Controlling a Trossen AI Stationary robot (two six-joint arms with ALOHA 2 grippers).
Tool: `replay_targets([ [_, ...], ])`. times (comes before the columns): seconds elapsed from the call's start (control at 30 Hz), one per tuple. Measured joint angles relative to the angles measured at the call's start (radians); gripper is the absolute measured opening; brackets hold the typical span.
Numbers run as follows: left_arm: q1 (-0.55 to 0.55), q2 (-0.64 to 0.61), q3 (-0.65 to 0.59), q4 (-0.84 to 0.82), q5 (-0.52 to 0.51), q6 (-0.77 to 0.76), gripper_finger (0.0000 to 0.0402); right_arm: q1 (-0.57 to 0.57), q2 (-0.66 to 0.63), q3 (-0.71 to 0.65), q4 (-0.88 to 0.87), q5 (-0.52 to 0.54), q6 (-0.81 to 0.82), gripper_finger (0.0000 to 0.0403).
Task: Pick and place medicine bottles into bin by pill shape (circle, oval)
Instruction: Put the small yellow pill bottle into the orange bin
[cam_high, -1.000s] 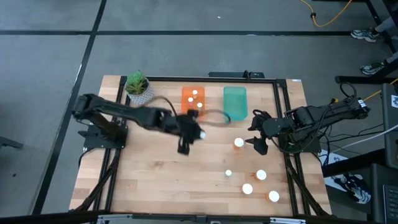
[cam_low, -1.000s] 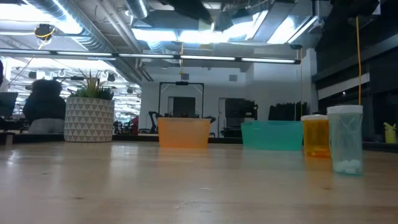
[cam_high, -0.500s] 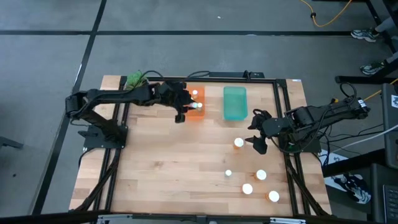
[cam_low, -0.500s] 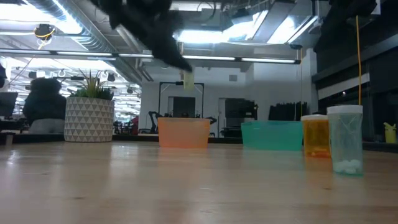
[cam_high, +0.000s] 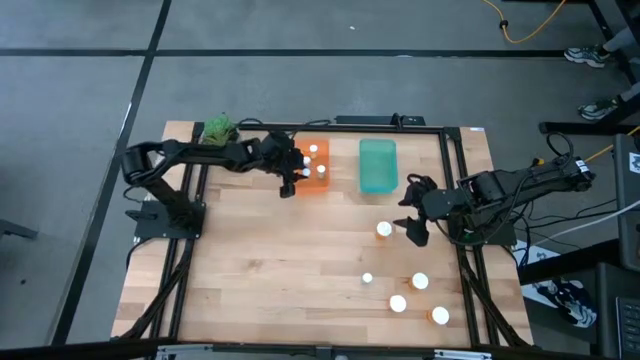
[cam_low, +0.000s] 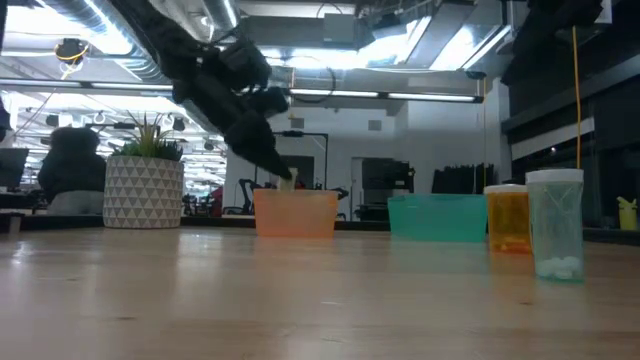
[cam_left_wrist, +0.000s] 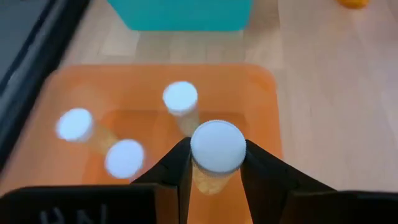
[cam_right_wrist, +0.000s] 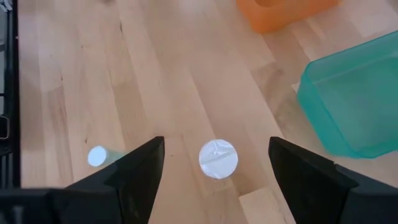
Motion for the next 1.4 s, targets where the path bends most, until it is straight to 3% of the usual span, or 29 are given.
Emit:
replay_targets([
  [0.27,-0.001,0.108,0.001,0.148,0.000,-0.006,0.0102,0.000,0.000,0.000,0.000,0.000,0.002,0.0289],
  [0.67,0.006,0.172,0.002,0.169,0.024,-0.032,0.0102,0.000,0.000,0.000,0.000,-0.001,0.001,0.0289],
  [1.2,-0.001,0.175,0.002,0.177,0.030,-0.055,0.0107,0.000,0.000,0.000,0.000,-0.003,0.000,0.0289],
  [1.4,-0.001,0.175,0.002,0.175,0.033,-0.054,0.0131,0.000,0.000,0.000,-0.001,-0.010,0.000,0.0289],
])
